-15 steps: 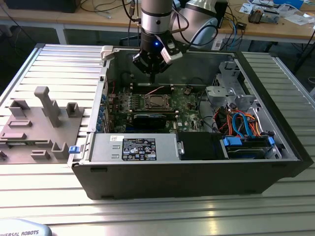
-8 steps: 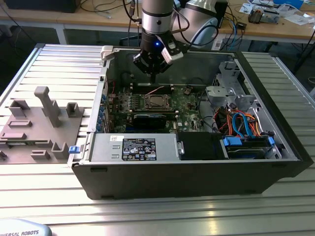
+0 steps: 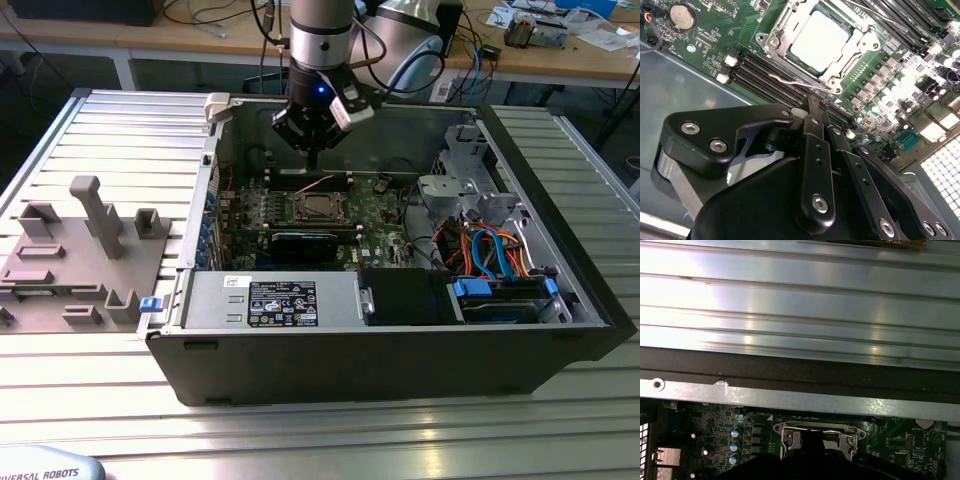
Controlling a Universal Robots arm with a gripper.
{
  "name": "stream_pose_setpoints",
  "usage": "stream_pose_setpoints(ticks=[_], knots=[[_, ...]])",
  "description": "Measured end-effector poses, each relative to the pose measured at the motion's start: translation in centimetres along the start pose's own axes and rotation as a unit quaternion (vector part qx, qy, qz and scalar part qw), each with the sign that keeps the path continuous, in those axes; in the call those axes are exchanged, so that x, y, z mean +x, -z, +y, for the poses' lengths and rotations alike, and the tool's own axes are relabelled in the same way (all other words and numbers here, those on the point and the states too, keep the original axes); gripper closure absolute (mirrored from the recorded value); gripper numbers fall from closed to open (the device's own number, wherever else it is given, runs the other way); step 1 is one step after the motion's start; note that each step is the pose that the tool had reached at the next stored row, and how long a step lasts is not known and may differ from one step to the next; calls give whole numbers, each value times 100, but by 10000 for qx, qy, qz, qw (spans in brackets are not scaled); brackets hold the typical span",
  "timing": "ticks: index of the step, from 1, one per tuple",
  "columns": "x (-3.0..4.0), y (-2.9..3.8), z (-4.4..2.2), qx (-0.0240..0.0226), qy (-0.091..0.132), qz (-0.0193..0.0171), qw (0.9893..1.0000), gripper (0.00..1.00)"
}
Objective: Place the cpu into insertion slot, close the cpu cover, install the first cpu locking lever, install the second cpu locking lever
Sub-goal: 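Install the first cpu locking lever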
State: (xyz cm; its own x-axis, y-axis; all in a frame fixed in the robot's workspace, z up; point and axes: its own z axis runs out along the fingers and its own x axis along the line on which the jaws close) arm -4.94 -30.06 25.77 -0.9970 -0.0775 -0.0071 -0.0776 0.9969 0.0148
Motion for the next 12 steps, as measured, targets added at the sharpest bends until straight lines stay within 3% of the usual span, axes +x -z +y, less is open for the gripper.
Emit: stream_pose_setpoints(ticks=[12], knots=[[-9,-10,-1,-4,0,0,10000,89]])
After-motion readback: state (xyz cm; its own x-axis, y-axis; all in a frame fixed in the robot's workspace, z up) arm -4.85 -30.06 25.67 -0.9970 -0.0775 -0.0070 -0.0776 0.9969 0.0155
